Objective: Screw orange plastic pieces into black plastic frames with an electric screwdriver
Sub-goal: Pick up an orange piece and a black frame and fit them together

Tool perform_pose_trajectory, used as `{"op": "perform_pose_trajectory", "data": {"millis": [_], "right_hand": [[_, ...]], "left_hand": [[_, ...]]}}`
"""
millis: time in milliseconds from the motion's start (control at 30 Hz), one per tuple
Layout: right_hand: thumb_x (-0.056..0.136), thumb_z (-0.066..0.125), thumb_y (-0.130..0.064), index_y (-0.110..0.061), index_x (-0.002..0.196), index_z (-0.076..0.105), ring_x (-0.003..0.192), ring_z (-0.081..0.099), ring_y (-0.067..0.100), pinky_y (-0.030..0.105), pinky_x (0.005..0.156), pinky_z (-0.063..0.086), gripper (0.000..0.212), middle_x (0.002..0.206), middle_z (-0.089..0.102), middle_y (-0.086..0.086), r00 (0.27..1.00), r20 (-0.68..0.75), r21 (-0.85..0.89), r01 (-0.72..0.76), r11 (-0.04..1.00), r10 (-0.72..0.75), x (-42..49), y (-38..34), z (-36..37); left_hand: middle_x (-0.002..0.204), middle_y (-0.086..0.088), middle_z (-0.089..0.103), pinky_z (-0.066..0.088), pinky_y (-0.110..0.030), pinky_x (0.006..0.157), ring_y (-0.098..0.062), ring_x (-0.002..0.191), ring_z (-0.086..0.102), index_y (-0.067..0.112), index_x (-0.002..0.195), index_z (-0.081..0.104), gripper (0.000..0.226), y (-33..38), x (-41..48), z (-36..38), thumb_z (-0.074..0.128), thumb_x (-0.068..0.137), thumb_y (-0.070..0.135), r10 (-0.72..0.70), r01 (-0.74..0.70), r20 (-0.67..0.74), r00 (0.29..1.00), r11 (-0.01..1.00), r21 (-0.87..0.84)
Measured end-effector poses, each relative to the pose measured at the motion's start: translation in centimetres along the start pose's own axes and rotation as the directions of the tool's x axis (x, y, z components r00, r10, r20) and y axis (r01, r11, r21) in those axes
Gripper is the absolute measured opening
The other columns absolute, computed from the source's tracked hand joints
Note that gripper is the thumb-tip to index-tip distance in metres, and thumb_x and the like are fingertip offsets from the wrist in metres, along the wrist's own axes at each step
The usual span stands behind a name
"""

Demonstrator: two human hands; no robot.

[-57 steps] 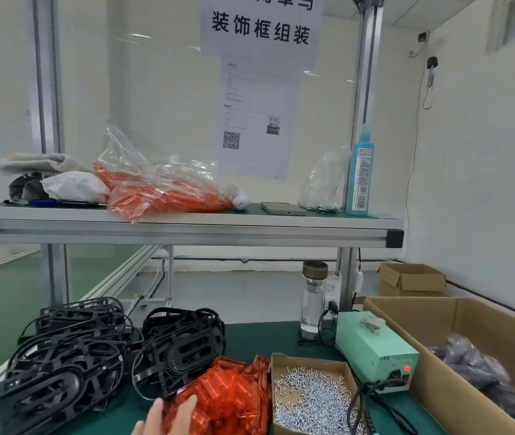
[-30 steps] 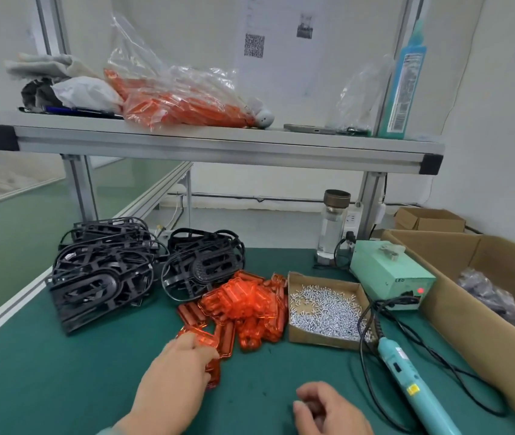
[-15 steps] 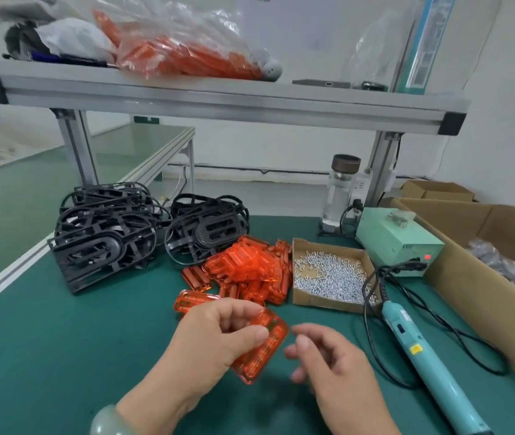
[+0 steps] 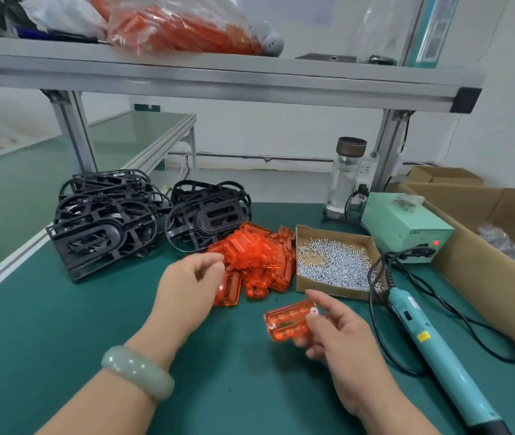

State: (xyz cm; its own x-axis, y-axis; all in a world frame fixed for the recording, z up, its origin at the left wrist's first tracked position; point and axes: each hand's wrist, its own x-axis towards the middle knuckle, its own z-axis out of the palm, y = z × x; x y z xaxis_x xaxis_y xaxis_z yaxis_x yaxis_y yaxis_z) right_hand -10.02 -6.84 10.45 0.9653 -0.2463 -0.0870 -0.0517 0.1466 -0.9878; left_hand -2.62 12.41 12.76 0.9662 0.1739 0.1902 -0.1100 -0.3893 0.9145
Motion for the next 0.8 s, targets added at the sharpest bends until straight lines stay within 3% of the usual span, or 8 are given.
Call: {"op": "perform_pose_trajectory", "data": {"millis": [67,167,300,400,500,600,667,800], "right_hand": [[0.094,0.051,0.008,-0.025,0.108,0.065,0.053,0.061,0.014,0.019,0.045,0.046,0.038,0.069,0.07,0.004,1.0,0.01,0.016,-0.014,1.0,0.014,0.7,0.7,0.0],[0.092,0.052,0.012,-0.017,0.104,0.067,0.049,0.06,0.016,0.019,0.042,0.044,0.035,0.066,0.07,0.008,1.0,0.024,0.007,0.005,1.0,-0.005,1.4,1.3,0.1],[0.091,0.057,0.01,-0.01,0.097,0.068,0.044,0.06,0.018,0.02,0.038,0.044,0.024,0.059,0.066,0.01,1.0,0.022,-0.013,0.013,1.0,-0.012,2.2,1.5,0.1],[0.091,0.057,0.009,-0.009,0.098,0.068,0.044,0.06,0.019,0.02,0.039,0.044,0.023,0.059,0.066,0.011,0.999,0.035,-0.015,0.009,1.0,-0.008,2.4,1.6,-0.1],[0.09,0.057,0.01,-0.01,0.098,0.068,0.044,0.06,0.019,0.02,0.039,0.043,0.024,0.06,0.067,0.011,0.999,0.042,-0.014,0.0,1.0,0.001,2.4,1.8,0.0],[0.09,0.057,0.01,-0.01,0.098,0.068,0.044,0.06,0.019,0.02,0.038,0.043,0.024,0.061,0.068,0.01,0.999,0.046,-0.009,0.0,1.0,0.0,2.4,1.8,0.0],[0.09,0.057,0.01,-0.01,0.098,0.068,0.045,0.06,0.019,0.02,0.039,0.043,0.024,0.061,0.068,0.01,0.999,0.05,-0.009,0.005,1.0,-0.004,2.3,1.8,0.0],[0.091,0.056,0.01,-0.01,0.099,0.067,0.045,0.06,0.017,0.02,0.04,0.044,0.024,0.061,0.068,0.009,0.998,0.053,-0.021,0.015,1.0,-0.014,2.1,1.6,0.0]], "left_hand": [[0.095,0.008,0.067,0.045,-0.018,0.076,-0.002,0.083,0.06,0.018,0.117,0.063,0.028,-0.6,3.2,-0.2,0.06,0.089,0.022,0.047,-0.035,-0.064,0.997,0.984,0.178],[0.132,-0.011,0.054,0.036,-0.038,0.104,-0.029,0.121,0.049,0.011,0.137,0.044,0.053,-1.5,7.8,-0.6,0.057,0.089,0.028,0.046,0.012,-0.138,0.989,0.92,0.392],[0.147,-0.007,0.036,0.026,-0.046,0.107,-0.035,0.134,0.025,0.013,0.144,0.028,0.067,-2.2,12.1,-0.6,0.058,0.088,0.035,0.047,0.046,-0.133,0.99,0.783,0.62],[0.15,-0.001,0.031,0.021,-0.049,0.108,-0.035,0.137,0.015,0.018,0.145,0.024,0.061,-2.4,13.9,-0.6,0.05,0.092,0.034,0.018,0.072,-0.119,0.993,0.704,0.706],[0.141,-0.006,0.046,0.009,-0.049,0.112,-0.035,0.137,0.015,0.018,0.141,0.03,0.051,-2.6,14.8,-0.7,0.044,0.095,0.035,0.014,0.055,-0.076,0.997,0.572,0.819],[0.118,-0.01,0.061,0.02,-0.046,0.108,-0.033,0.131,0.026,0.018,0.13,0.045,0.048,-2.1,15.1,-1.3,0.052,0.091,0.043,0.057,0.043,-0.081,0.995,0.488,0.872],[0.115,-0.011,0.063,0.036,-0.044,0.097,-0.035,0.121,0.042,0.019,0.13,0.048,0.055,-1.6,15.0,-2.0,0.061,0.085,0.047,0.067,0.027,-0.073,0.995,0.53,0.848],[0.105,-0.01,0.066,0.048,-0.035,0.08,-0.03,0.098,0.06,0.011,0.121,0.06,0.05,-0.9,13.8,-3.2,0.074,0.078,0.033,0.064,0.003,-0.09,0.994,0.798,0.602]]}}
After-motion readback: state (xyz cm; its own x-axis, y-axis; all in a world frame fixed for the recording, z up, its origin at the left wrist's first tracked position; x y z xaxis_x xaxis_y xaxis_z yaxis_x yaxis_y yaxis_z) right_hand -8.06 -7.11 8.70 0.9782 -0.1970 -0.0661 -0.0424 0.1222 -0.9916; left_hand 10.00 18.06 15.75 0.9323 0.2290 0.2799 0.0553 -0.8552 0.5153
